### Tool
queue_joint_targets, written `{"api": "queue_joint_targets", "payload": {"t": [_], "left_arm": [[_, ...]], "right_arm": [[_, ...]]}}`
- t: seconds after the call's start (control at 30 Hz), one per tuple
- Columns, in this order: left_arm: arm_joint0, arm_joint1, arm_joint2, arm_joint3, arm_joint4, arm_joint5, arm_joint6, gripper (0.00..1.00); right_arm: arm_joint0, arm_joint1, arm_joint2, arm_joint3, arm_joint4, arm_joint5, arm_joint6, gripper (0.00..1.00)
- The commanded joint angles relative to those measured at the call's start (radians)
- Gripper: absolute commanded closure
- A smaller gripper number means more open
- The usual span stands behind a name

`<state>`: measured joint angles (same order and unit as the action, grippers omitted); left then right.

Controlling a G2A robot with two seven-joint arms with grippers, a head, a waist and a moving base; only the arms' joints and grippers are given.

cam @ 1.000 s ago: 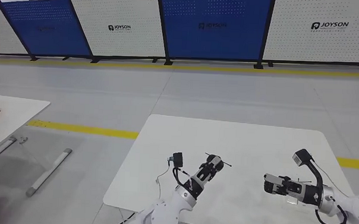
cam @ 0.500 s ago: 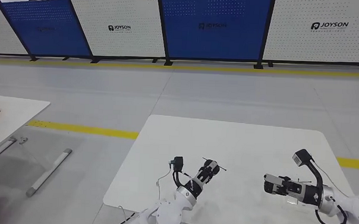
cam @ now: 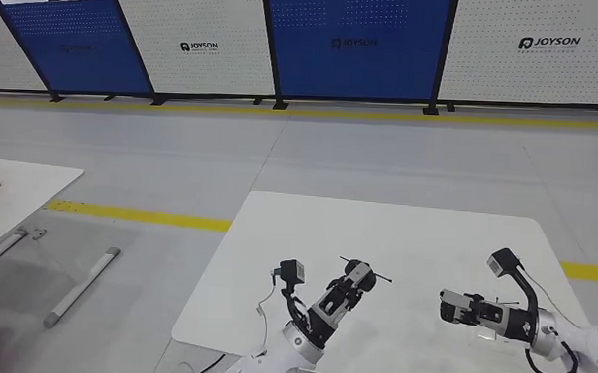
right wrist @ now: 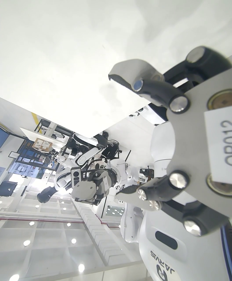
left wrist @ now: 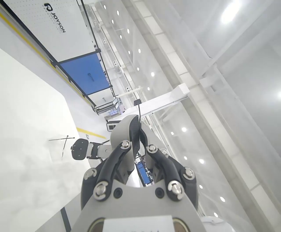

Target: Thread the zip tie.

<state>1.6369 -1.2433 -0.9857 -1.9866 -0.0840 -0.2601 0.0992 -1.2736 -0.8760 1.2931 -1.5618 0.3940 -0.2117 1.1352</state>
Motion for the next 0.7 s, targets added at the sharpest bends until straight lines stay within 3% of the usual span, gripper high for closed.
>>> {"api": "queue_joint_targets", "payload": {"t": [0.0, 0.13, 0.27, 0.4, 0.53, 0.67], "left_arm": [[0.0, 0.0, 0.0, 0.0, 0.0, 0.001, 0.0, 1.0], [-0.001, 0.0, -0.001, 0.003, 0.001, 0.003, 0.002, 1.0], [-0.038, -0.006, 0.006, 0.09, -0.014, 0.076, -0.001, 1.0], [-0.095, -0.018, 0.037, 0.198, -0.04, 0.142, -0.011, 1.0], [-0.132, -0.028, 0.058, 0.28, -0.092, 0.141, -0.036, 1.0], [-0.132, -0.028, 0.058, 0.28, -0.092, 0.141, -0.036, 1.0]], "right_arm": [[0.0, 0.0, 0.0, 0.0, 0.0, 0.0, 0.0, 0.0], [0.0, 0.0, 0.0, 0.0, 0.0, 0.0, 0.0, 0.0], [0.0, 0.0, 0.0, 0.0, 0.0, 0.0, 0.0, 0.0], [0.0, 0.0, 0.0, 0.0, 0.0, 0.0, 0.0, 0.0], [0.0, 0.0, 0.0, 0.0, 0.0, 0.0, 0.0, 0.0], [0.0, 0.0, 0.0, 0.0, 0.0, 0.0, 0.0, 0.0]]}}
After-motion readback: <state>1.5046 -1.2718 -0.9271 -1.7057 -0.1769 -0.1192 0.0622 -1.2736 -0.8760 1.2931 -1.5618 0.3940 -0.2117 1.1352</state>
